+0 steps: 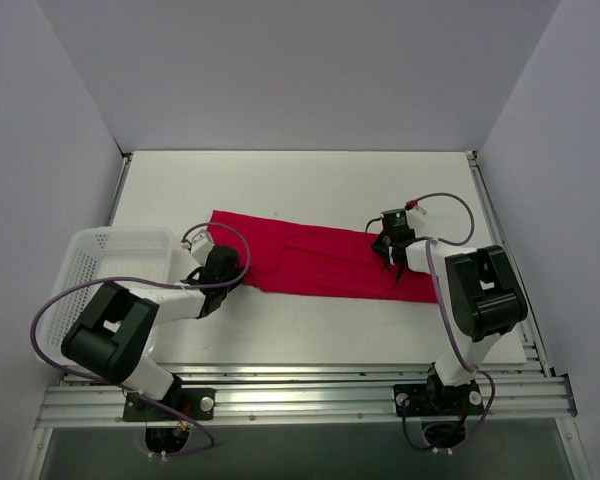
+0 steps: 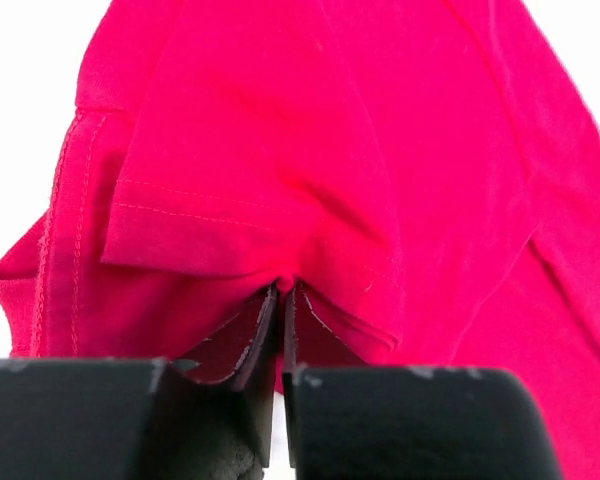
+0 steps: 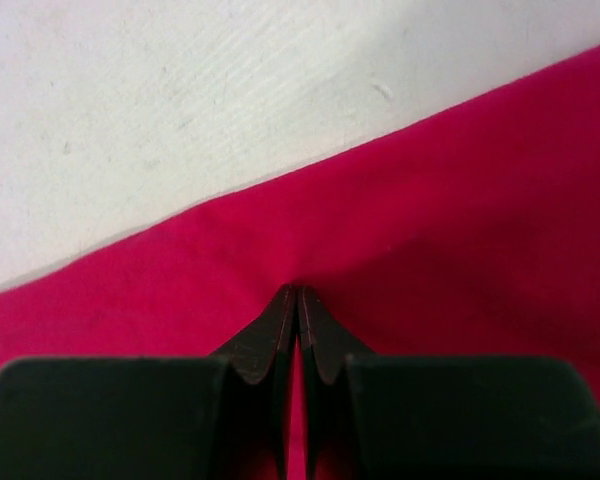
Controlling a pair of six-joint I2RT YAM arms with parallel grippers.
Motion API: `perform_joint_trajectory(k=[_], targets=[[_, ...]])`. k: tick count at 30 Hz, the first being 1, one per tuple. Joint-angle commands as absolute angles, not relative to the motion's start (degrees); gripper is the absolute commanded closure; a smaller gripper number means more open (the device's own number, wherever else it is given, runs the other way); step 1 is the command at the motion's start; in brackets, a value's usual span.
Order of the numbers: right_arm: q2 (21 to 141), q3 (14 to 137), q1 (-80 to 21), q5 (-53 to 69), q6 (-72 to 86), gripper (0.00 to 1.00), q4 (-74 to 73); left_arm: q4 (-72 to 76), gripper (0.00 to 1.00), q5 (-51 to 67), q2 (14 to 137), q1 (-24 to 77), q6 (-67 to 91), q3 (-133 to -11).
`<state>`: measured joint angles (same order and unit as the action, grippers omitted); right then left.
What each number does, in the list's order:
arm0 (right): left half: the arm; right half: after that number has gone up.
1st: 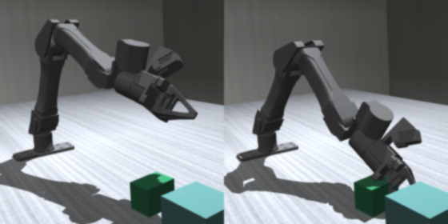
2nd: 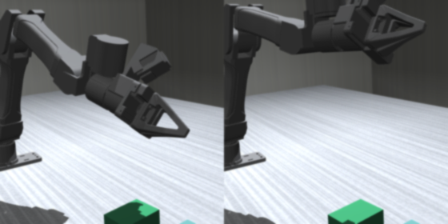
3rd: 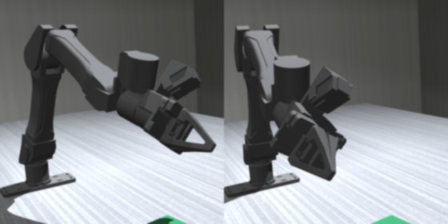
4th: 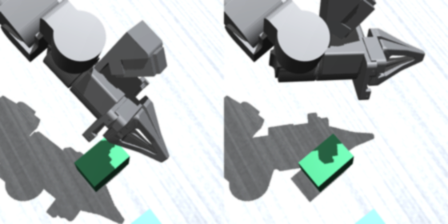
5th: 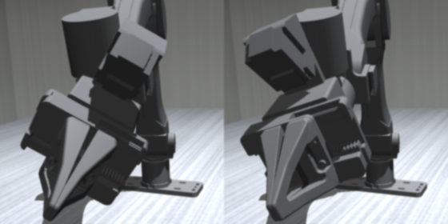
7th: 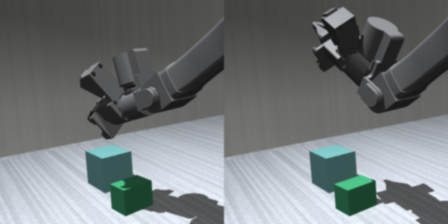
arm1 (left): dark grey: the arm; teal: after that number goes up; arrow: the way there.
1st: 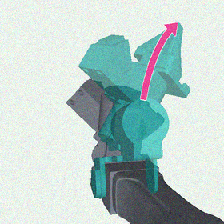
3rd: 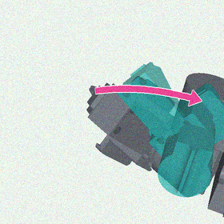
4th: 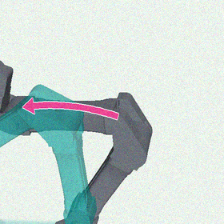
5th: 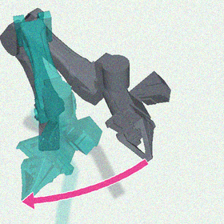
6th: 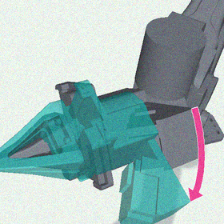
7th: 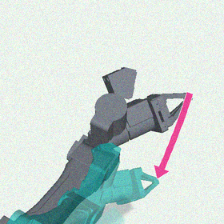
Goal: Fold and stack the t-shirts
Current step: Rotate the tshirt 90 degrees
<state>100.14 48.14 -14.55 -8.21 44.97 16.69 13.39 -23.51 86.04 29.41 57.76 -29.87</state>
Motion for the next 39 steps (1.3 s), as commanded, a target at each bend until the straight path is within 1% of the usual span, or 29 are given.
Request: perform_joint_trajectory(k=[1,3,6,8,10,11,12,13,14,15,17,18,20,21,23,24,26,28,30,34,39], targets=[[98.3,43.1,-15.1,-3.4,45.3,1.00,11.0,13.7,0.91,-17.4,91.6,25.1,54.3,-33.2],[96.4,40.4,-16.6,-2.7,45.5,1.00,10.9,12.8,0.92,-14.2,94.6,22.1,53.1,-35.9],[93.9,36.1,-18.7,-2.2,47.0,1.00,11.6,10.9,0.95,-9.6,99.8,18.9,51.6,-43.1],[92.4,34.0,-22.4,-2.0,48.5,1.00,13.0,9.9,0.96,-8.1,103.1,18.0,50.8,-50.2],[92.0,32.3,-27.3,-2.5,51.3,1.00,14.3,6.5,0.98,-5.6,109.3,17.0,48.9,-56.7],[92.3,31.9,-28.8,-2.4,52.1,1.00,14.8,4.9,0.98,-5.1,111.9,16.9,48.2,-64.3],[92.5,31.6,-30.1,-2.2,53.3,1.00,15.3,0.7,0.98,-4.1,117.2,16.6,46.7,-68.7],[93.2,31.1,-31.6,-2.0,55.1,1.00,16.9,-2.3,0.98,-2.9,119.8,16.2,46.1,-73.1],[93.7,31.2,-34.8,-2.3,56.1,1.00,17.4,-3.8,0.98,-0.4,122.5,16.0,45.6,-81.0],[94.3,31.5,-36.5,-2.7,56.9,1.00,17.8,-7.5,0.98,1.0,127.3,15.8,45.1,-85.2],[96.7,33.0,-42.0,-3.5,59.2,1.00,18.7,-9.6,0.98,4.2,131.2,15.6,44.8,-91.9],[97.7,33.7,-43.7,-4.0,59.9,1.00,19.1,-12.5,0.98,4.7,134.6,15.6,44.4,-98.6],[101.2,36.1,-48.4,-4.3,61.8,1.00,20.2,-15.5,0.98,4.8,138.1,15.7,43.6,-105.9],[102.6,37.1,-49.7,-4.6,62.1,1.00,20.6,-19.6,0.98,6.2,142.0,15.7,42.4,-113.9],[105.9,38.9,-51.6,-4.5,62.7,1.00,20.9,-23.8,0.98,7.8,146.1,15.7,41.0,-122.7],[107.0,40.2,-52.7,-4.2,62.8,1.00,21.5,-28.0,0.98,10.1,150.3,15.7,39.5,-131.1],[109.3,41.3,-53.1,-4.0,62.8,1.00,21.5,-33.1,0.98,10.5,154.7,16.0,38.5,-137.9],[110.2,41.7,-53.3,-4.0,62.8,1.00,22.1,-33.6,0.98,10.5,155.5,16.1,37.4,-141.5],[110.2,41.9,-53.3,-4.3,62.8,1.00,21.6,-32.7,0.98,9.8,154.5,15.8,36.9,-140.6],[109.3,42.3,-53.3,-6.2,62.4,1.00,20.0,-28.4,0.98,8.7,150.6,15.1,37.1,-132.0],[106.3,40.7,-53.1,-9.0,62.5,1.00,17.0,-26.5,0.98,7.1,147.9,14.0,37.2,-128.7]])
